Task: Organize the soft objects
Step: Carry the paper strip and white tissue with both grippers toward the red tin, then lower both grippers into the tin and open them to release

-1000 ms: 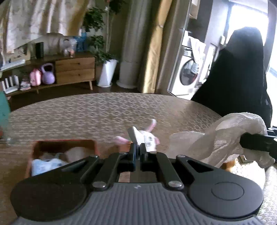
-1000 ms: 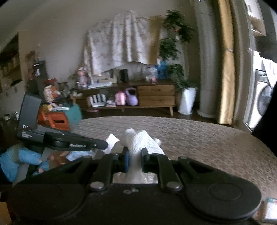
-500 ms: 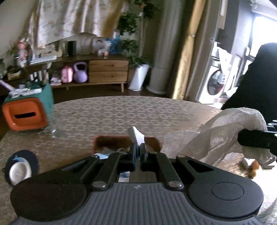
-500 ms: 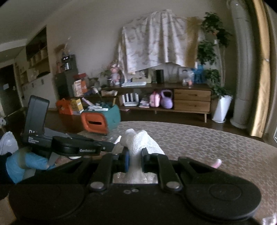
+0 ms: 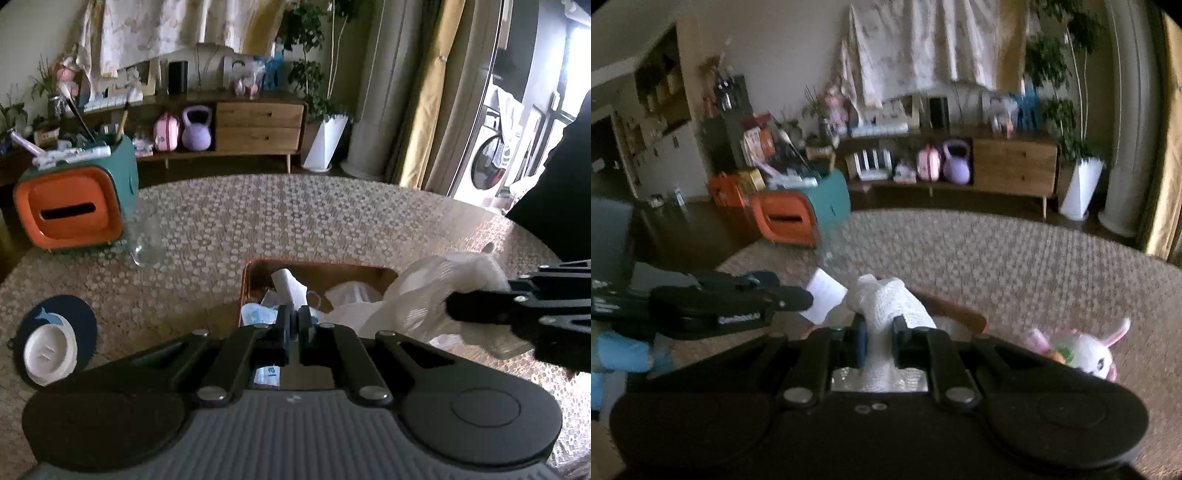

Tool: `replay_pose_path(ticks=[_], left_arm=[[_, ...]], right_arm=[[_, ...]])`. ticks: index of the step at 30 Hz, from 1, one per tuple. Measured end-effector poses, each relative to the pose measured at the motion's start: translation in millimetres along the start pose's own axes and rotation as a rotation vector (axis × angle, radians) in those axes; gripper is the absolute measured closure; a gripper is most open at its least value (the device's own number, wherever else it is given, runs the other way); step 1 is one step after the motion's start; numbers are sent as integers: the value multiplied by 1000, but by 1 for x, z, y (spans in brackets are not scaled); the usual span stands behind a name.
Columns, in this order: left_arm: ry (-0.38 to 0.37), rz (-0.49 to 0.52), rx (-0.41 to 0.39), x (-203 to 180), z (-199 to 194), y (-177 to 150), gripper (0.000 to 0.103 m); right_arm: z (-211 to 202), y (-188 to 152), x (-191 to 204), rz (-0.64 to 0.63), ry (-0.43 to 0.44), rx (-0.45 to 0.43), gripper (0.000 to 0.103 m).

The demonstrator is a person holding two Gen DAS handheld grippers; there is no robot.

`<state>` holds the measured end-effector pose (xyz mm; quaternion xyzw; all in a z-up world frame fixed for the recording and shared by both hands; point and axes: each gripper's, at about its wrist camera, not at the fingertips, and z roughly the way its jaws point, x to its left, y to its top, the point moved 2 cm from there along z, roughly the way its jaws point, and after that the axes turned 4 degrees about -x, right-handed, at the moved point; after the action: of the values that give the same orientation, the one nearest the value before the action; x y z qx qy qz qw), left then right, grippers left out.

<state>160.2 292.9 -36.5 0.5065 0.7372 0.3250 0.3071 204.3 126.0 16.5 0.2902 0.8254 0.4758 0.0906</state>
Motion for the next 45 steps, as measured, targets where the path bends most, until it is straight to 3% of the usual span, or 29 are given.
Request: replay_pose_path(ticks=[18, 34, 43, 45], left_arm=[[4, -32, 121, 3, 64, -28, 99], [27, -35, 179, 6, 77, -45, 98], [44, -17, 185, 4, 72, -44, 87], [46, -12, 175, 4, 68, -43, 73]], right_arm=[[74, -34, -6, 3, -32, 167, 89], [87, -53, -2, -20, -17, 235, 76], [75, -58, 4, -44, 1, 227, 54], [72, -59, 5, -51, 1, 223, 51]])
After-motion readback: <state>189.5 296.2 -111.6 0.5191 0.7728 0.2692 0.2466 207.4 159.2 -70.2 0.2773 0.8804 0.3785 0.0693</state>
